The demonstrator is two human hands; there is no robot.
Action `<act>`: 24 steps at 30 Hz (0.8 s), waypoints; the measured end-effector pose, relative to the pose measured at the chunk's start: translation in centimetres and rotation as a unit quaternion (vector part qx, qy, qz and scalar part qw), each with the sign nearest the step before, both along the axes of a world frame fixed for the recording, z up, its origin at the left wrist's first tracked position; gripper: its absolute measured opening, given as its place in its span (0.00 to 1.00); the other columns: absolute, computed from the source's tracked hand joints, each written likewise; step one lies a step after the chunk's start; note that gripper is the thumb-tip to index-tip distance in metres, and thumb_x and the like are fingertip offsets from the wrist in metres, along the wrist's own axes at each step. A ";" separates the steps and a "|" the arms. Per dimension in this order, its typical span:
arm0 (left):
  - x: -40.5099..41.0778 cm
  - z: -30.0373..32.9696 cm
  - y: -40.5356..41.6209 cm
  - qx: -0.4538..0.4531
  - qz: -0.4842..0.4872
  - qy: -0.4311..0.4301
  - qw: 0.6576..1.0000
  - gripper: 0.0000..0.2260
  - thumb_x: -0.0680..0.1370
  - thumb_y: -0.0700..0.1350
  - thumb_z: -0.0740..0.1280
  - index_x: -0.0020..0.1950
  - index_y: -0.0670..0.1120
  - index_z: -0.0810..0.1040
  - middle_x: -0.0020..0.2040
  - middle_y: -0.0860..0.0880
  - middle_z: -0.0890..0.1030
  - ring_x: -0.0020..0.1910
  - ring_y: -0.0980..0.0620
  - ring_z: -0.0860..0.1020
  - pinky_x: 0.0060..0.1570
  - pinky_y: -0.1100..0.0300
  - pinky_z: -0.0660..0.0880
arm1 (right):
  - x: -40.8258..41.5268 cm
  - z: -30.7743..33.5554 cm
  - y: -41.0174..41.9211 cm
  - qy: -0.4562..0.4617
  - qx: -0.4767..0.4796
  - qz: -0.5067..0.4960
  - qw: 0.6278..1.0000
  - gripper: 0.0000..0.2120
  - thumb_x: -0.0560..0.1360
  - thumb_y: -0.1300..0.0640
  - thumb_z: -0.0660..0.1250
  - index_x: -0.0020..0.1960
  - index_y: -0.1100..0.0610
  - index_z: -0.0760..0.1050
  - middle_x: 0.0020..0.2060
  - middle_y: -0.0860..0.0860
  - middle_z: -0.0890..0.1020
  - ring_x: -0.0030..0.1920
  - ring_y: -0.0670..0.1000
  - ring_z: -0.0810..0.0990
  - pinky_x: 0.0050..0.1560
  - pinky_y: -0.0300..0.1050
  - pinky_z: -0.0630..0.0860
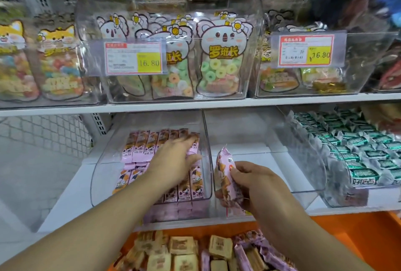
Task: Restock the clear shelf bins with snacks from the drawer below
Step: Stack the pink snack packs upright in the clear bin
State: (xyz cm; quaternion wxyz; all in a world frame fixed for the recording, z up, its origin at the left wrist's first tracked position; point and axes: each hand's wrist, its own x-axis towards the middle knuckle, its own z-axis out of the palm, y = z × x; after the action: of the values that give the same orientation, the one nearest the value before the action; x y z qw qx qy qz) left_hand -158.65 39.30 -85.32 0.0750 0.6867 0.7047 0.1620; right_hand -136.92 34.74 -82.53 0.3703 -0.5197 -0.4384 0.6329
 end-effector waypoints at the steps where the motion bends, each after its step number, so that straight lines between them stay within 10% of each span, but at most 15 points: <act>1: -0.1 -0.4 0.5 0.001 -0.001 0.028 1.000 0.28 0.82 0.60 0.66 0.81 0.55 0.66 0.77 0.49 0.72 0.73 0.43 0.71 0.71 0.50 0.68 | 0.0 0.0 0.1 -0.002 -0.001 0.002 1.000 0.08 0.83 0.65 0.65 0.58 0.61 0.81 0.45 0.65 0.87 0.44 0.64 0.88 0.51 0.62 0.85; 13: -0.7 -2.7 2.9 -0.051 0.017 0.162 0.985 0.32 0.84 0.64 0.51 0.85 0.55 0.46 0.85 0.52 0.49 0.83 0.40 0.46 0.80 0.41 0.46 | -0.1 -0.2 0.1 0.007 -0.003 -0.007 1.000 0.07 0.83 0.66 0.65 0.54 0.58 0.80 0.41 0.65 0.86 0.43 0.65 0.88 0.55 0.69 0.82; 24: -1.3 -2.0 0.9 -0.003 0.013 0.086 0.996 0.28 0.82 0.64 0.61 0.80 0.57 0.62 0.80 0.53 0.64 0.77 0.41 0.59 0.75 0.43 0.59 | -0.3 -1.2 0.6 0.097 -0.038 -0.019 0.994 0.11 0.82 0.67 0.63 0.63 0.65 0.78 0.44 0.64 0.87 0.46 0.67 0.88 0.46 0.58 0.81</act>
State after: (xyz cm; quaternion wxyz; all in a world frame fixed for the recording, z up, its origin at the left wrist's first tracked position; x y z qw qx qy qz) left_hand -159.97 40.21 -87.31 0.0144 0.6886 0.7179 0.1010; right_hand -137.23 35.32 -83.69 0.4026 -0.4779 -0.3659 0.6897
